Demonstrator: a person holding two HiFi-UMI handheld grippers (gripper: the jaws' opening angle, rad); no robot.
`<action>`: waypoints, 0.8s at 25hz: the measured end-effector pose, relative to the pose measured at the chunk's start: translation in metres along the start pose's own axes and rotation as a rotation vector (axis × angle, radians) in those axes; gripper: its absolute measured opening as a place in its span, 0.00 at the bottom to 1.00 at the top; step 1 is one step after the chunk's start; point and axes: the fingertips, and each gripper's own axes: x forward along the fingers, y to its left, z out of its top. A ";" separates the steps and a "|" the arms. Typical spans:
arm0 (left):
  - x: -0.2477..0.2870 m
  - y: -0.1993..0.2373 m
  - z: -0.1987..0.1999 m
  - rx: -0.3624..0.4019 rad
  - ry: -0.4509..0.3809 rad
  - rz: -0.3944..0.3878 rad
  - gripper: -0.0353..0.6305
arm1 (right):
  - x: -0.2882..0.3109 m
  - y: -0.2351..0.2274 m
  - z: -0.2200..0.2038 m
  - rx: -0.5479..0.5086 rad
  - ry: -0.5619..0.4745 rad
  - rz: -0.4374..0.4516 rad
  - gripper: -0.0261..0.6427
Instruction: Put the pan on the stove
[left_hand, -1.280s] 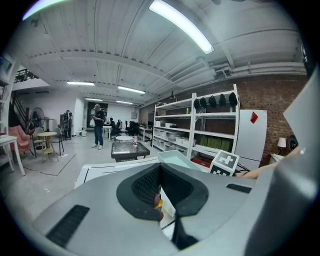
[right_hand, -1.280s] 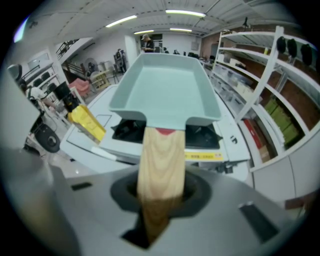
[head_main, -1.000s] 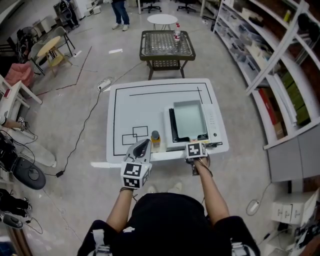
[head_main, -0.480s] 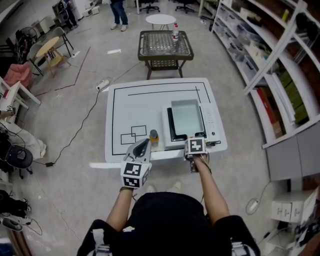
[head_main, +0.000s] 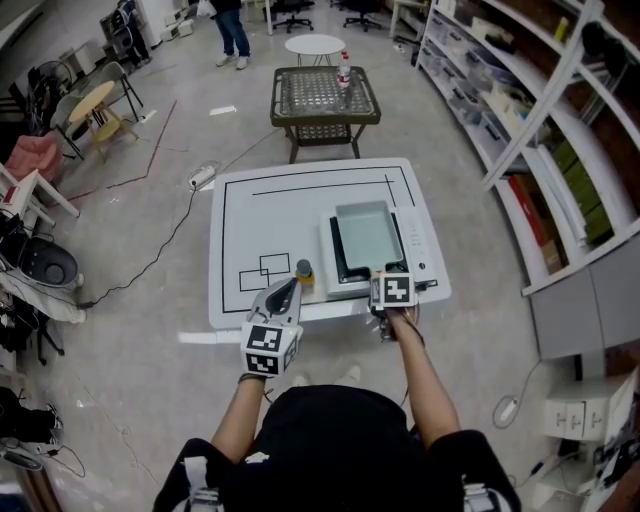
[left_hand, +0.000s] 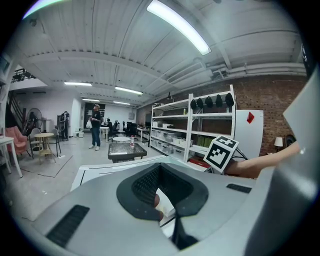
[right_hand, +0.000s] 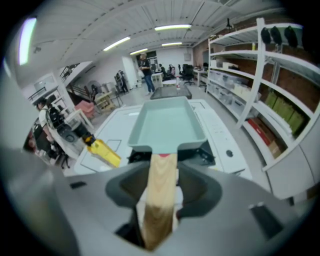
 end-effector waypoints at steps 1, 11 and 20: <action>0.000 0.000 0.001 0.003 -0.003 0.000 0.09 | -0.003 0.000 0.003 -0.004 -0.019 0.002 0.31; 0.000 -0.007 0.026 0.037 -0.026 -0.019 0.09 | -0.072 0.001 0.063 -0.105 -0.282 -0.015 0.30; -0.017 -0.016 0.095 0.101 -0.140 -0.019 0.09 | -0.154 0.026 0.114 -0.165 -0.541 0.010 0.11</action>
